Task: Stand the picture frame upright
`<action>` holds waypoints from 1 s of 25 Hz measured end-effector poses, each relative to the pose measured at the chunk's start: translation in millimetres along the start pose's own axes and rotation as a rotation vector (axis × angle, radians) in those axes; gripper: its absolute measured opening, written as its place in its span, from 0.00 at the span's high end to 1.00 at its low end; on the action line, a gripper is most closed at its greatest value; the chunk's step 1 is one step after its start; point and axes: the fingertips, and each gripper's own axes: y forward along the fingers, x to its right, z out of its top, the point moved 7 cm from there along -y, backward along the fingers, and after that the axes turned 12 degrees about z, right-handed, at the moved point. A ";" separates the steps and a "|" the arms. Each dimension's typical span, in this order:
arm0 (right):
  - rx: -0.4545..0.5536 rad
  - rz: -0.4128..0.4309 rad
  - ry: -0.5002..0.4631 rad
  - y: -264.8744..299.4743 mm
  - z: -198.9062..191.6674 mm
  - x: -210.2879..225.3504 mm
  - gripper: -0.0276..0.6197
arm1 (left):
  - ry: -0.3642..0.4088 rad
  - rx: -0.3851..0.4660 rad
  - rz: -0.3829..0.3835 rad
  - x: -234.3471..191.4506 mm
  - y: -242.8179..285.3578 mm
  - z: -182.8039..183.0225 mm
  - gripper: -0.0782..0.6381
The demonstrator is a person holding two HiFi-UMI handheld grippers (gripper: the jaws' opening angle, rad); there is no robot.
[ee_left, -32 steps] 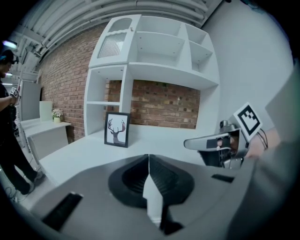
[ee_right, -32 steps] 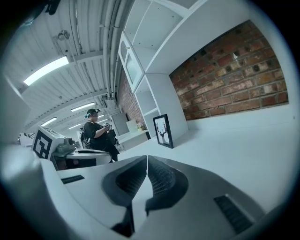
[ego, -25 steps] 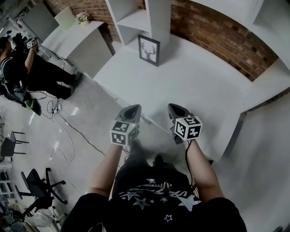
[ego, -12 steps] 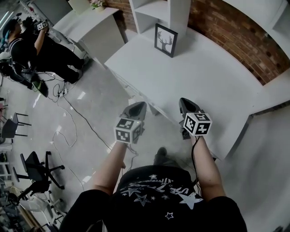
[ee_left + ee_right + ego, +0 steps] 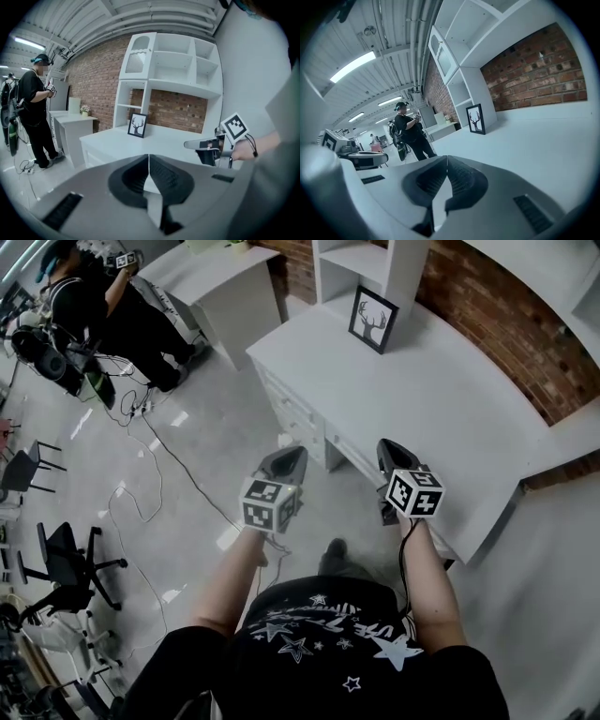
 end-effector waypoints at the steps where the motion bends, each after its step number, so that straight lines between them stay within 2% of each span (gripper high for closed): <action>1: 0.001 0.005 -0.004 -0.7 -1.0 -4.9 0.93 | -0.005 0.007 0.003 -1.0 -5.7 -0.9 0.86; 9: 0.024 0.030 -0.016 -17.9 -15.4 -59.2 0.93 | -0.006 0.040 0.012 -7.9 -68.0 -15.6 0.86; 15: 0.019 0.054 -0.035 -34.0 -43.6 -111.7 0.93 | -0.025 0.066 0.040 -16.3 -124.1 -35.5 0.86; 25: 0.014 0.048 -0.034 -83.4 -89.6 -183.7 0.93 | -0.028 0.073 0.040 -17.1 -207.9 -72.1 0.86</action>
